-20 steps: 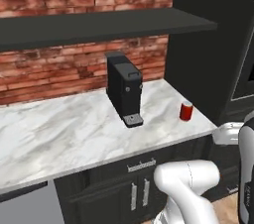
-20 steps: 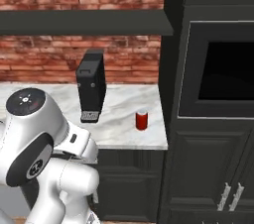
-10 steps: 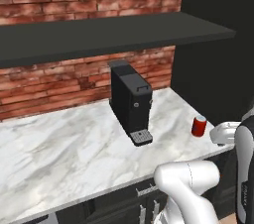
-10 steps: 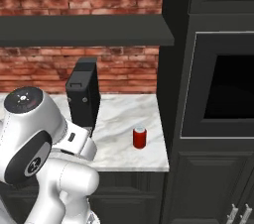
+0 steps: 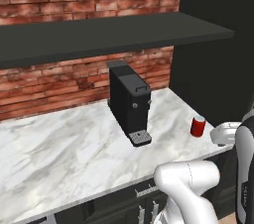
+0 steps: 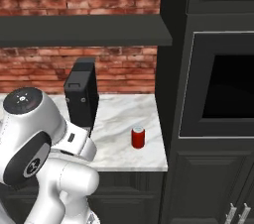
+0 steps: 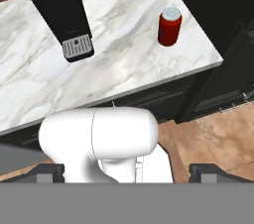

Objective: Four empty soda cans are scattered around the kitchen. Gather all the cans and cluster them next to the stove for recycling.

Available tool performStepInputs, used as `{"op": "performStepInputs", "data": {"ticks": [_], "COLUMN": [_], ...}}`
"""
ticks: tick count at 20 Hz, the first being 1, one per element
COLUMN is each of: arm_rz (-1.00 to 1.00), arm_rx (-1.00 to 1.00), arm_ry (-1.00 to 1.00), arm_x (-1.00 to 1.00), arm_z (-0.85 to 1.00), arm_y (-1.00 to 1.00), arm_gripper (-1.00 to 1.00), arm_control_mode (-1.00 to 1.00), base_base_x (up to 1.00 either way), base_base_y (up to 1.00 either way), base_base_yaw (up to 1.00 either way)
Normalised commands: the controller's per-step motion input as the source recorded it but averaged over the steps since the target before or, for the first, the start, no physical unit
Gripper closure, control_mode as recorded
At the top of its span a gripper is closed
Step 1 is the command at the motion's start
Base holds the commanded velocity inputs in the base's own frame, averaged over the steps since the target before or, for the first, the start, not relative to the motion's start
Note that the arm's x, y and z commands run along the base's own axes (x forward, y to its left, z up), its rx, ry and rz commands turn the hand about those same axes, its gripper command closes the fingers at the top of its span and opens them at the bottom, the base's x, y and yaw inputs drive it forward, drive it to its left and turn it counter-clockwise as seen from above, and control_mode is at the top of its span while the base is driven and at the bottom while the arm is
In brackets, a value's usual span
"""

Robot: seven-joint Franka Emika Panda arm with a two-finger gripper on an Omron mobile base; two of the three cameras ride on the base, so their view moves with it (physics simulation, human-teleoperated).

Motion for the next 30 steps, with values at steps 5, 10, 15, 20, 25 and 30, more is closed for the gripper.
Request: {"op": "performStepInputs", "data": {"ticks": [5, 10, 15, 20, 25, 30], "arm_rz": [0.00, 0.00, -0.02, -0.01, -0.02, -0.06], "arm_rx": [0.00, 0.00, 0.03, 0.00, 0.00, 0.00], "arm_ry": [0.00, 0.00, 0.09, 0.05, 0.00, 0.00], "arm_x": [0.00, 0.00, 0.14, 0.29, 0.34, 0.20], "arm_z": [0.00, 0.00, 0.00, -0.05, -0.02, -0.05], "arm_y": [0.00, 0.00, -0.25, -0.08, 0.00, 0.00], "arm_gripper": [-1.00, -1.00, -1.00, -1.00, -1.00, -1.00], "arm_control_mode": [1.00, 1.00, -1.00, -1.00, -1.00, -1.00], "base_base_x": [0.44, 0.30, 0.04, 0.00, 0.00, 0.00], "base_base_y": [-0.19, -0.29, -0.07, 0.00, 0.00, 0.00], "base_base_yaw": [-0.04, -0.05, -0.01, 0.00, 0.00, 0.00]}}
